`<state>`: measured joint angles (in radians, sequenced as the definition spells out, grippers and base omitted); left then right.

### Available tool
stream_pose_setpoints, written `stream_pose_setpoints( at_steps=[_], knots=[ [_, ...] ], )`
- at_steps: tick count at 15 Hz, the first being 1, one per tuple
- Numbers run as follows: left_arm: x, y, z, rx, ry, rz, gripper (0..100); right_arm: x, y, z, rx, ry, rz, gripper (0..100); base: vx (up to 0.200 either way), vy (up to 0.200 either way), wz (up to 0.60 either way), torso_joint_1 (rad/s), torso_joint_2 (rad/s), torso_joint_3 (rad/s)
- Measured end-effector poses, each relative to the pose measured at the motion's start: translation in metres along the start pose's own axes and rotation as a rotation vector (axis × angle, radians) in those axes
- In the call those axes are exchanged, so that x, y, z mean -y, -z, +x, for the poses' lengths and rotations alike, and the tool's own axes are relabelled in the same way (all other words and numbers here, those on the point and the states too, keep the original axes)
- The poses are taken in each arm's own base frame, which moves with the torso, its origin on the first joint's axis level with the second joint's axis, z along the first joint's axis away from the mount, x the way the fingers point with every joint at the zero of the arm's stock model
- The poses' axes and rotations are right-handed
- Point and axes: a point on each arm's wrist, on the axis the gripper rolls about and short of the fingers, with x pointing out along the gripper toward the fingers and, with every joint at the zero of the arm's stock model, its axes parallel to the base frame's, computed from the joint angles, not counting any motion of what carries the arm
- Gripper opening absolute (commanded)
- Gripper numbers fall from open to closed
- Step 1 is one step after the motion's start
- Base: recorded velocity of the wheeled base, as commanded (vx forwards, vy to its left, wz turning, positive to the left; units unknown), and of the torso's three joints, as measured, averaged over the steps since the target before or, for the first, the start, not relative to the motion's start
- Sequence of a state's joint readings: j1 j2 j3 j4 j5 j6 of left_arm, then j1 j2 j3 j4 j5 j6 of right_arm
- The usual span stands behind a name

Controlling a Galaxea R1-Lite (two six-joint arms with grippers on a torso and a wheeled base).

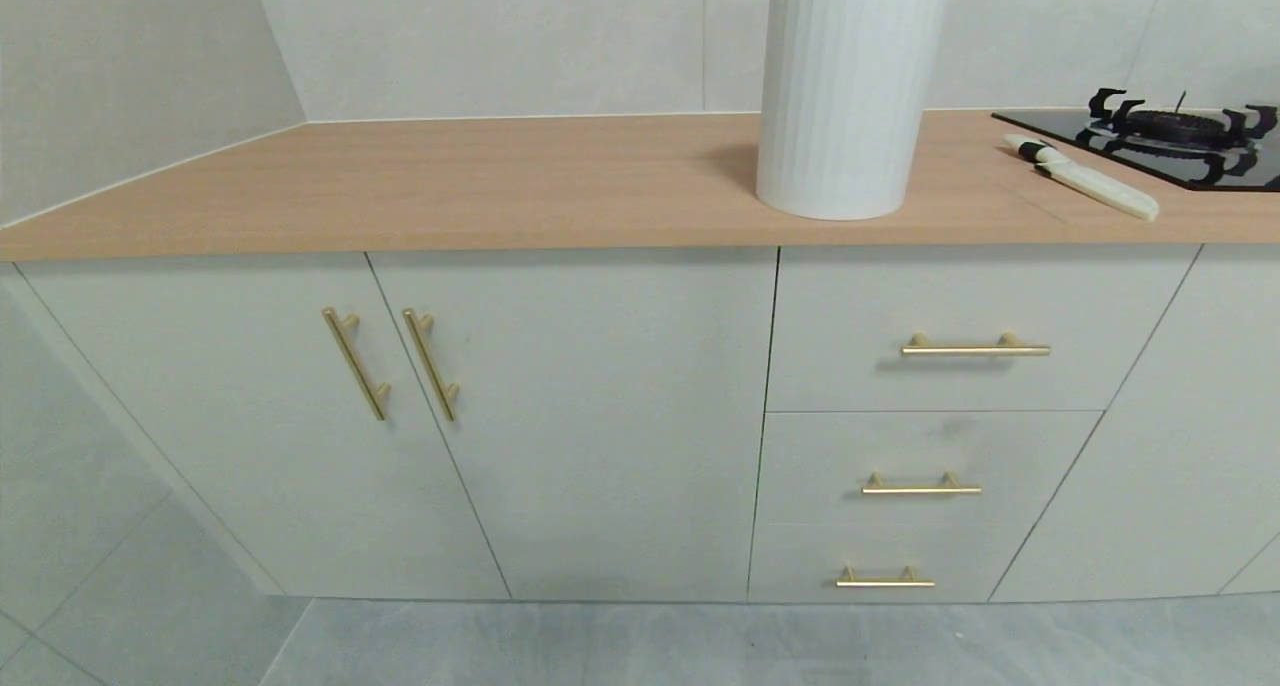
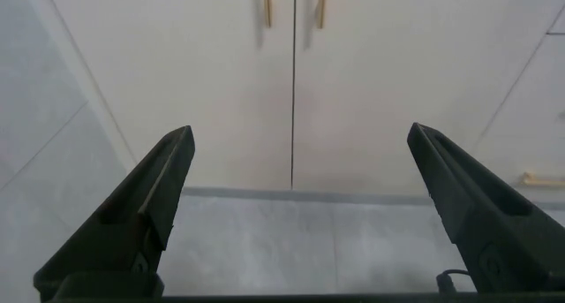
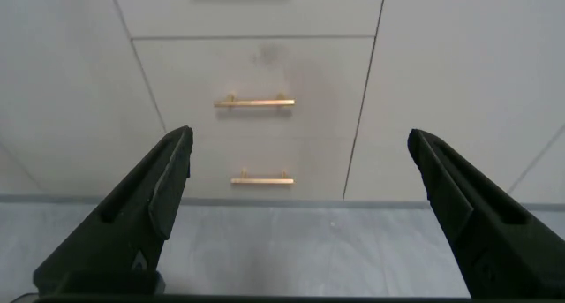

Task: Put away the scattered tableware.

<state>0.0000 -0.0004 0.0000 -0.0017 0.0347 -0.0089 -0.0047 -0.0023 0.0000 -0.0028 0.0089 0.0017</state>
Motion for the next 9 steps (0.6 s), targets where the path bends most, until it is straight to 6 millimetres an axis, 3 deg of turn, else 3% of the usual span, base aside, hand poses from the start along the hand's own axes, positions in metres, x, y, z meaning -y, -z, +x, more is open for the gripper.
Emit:
stream_pose_setpoints(
  at_steps=[8, 9],
  knots=[
    [0.0000, 0.0000, 0.0000, 0.000, 0.000, 0.000, 100, 0.0000, 0.0000, 0.0000, 0.000, 0.000, 0.000, 100, 0.200, 0.000, 0.00, 0.002, 0.00, 0.005],
    [0.0000, 0.0000, 0.0000, 0.000, 0.000, 0.000, 100, 0.0000, 0.0000, 0.0000, 0.000, 0.000, 0.000, 100, 0.000, 0.000, 0.00, 0.000, 0.00, 0.000]
  ],
)
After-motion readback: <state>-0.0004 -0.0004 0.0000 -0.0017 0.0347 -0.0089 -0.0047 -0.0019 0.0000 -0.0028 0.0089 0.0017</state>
